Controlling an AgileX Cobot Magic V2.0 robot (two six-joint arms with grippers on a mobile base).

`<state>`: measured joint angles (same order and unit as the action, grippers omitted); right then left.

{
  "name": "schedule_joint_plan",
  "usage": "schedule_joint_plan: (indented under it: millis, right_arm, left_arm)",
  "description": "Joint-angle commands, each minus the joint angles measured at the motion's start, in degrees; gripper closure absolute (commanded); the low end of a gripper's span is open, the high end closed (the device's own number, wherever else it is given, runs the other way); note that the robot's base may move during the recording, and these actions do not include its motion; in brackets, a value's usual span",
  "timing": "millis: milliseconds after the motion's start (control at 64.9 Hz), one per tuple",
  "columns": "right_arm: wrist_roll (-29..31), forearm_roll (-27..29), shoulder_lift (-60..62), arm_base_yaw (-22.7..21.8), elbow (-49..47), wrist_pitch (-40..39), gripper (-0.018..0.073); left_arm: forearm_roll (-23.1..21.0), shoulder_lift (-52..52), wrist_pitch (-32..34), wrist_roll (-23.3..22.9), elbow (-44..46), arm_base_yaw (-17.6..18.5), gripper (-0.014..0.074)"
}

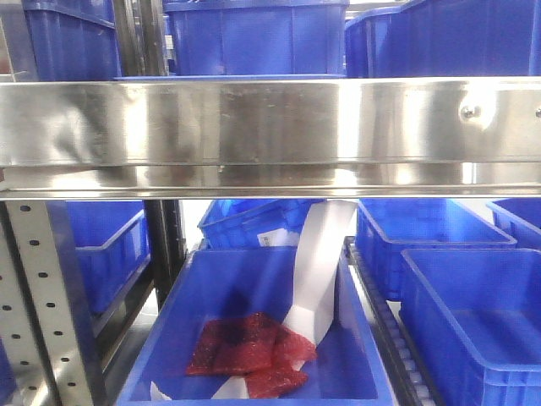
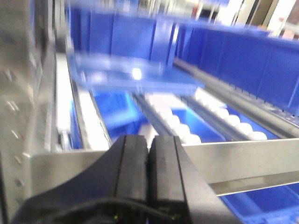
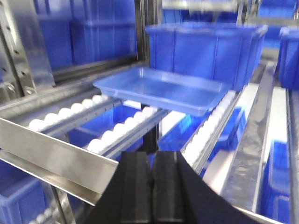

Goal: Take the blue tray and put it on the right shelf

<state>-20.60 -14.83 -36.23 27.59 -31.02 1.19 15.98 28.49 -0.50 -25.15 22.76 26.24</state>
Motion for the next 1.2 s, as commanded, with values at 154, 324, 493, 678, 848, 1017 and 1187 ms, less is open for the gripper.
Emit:
schedule_joint_plan:
  millis: [154,324,493,678,848,1017,1187]
  right_arm:
    - [0.62,-0.97,9.71,-0.11,0.71,-5.46,0.0505]
    - [0.62,-0.97,10.12,-0.11,0.71,-5.32,0.0505]
    - [0.62,-0.97,10.12,-0.11,0.71,-5.33,0.0505]
    - [0.62,-0.97,10.12,-0.23,0.71,-5.39,0.0505]
    - [3.75,5.15,12.58,-6.57,5.14,-5.40,0.0505]
    - [20.22,17.52,19.38,-19.74,14.33,-6.77,0.0505]
    - [19.72,17.90,27.96,-28.55,22.75,-6.83,0.0505]
  left_arm:
    - [1.89,-8.57,4.18,0.32,-0.78,0.46,0.0635]
    - [1.89,-8.49,4.30,0.32,-0.78,0.46,0.0635]
    - [1.89,-8.49,4.30,0.32,-0.78,0.46,0.0635]
    - [1.89,-8.49,4.30,0.32,-0.78,0.46,0.0635]
    - [1.89,-8.49,4.30,0.32,-0.78,0.46,0.0635]
    - [1.89,-8.49,4.30,0.32,-0.78,0.46,0.0636]
    - [1.89,-8.49,4.30,0.32,-0.78,0.46,0.0645]
